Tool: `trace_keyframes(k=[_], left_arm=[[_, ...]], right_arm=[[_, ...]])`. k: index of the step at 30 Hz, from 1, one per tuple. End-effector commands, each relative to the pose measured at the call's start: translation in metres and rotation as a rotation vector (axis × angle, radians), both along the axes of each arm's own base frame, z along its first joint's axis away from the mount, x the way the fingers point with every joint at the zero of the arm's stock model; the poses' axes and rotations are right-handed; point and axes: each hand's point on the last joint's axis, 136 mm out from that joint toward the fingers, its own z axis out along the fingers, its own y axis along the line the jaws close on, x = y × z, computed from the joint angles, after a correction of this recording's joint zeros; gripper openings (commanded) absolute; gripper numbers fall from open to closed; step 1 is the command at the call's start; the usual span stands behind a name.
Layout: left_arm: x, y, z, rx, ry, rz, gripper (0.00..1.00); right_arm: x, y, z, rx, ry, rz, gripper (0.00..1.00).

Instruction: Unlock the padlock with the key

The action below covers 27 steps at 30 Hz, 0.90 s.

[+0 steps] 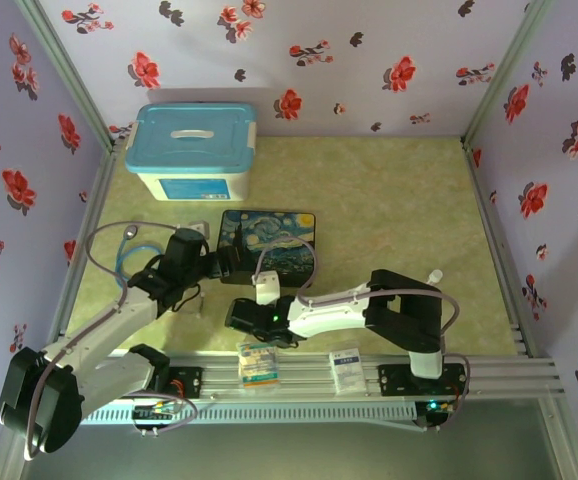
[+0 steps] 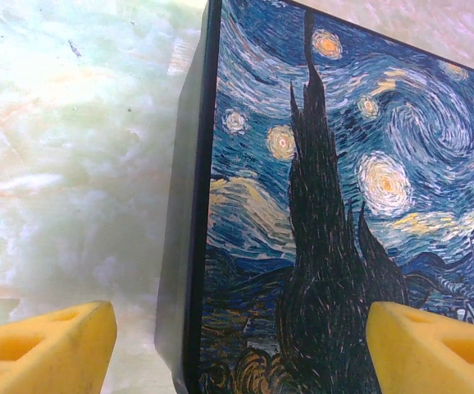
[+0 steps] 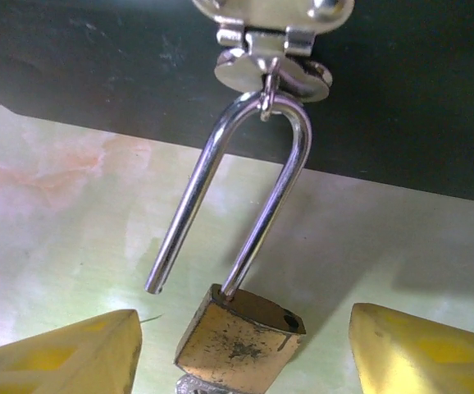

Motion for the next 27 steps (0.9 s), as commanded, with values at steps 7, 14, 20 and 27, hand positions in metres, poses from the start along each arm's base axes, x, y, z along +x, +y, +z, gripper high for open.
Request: trace_keyframes(k=[7, 14, 20, 27], left_arm=[[0.005, -0.002, 0.002, -0.019, -0.006, 0.008, 0.8], [0.005, -0.003, -0.001, -0.02, 0.001, 0.007, 0.8], [0.006, -0.003, 0.002, -0.019, -0.008, 0.004, 0.8], [0.017, -0.002, 0.009, 0.006, -0.021, 0.012, 0.82]], right_arm=[[-0.002, -0.021, -0.014, 0.008, 0.011, -0.054, 0.52], [-0.001, -0.02, -0.016, 0.027, 0.009, -0.046, 0.44], [-0.003, -0.025, -0.018, 0.081, 0.014, -0.062, 0.36], [-0.003, -0.029, -0.021, 0.104, 0.009, -0.074, 0.3]])
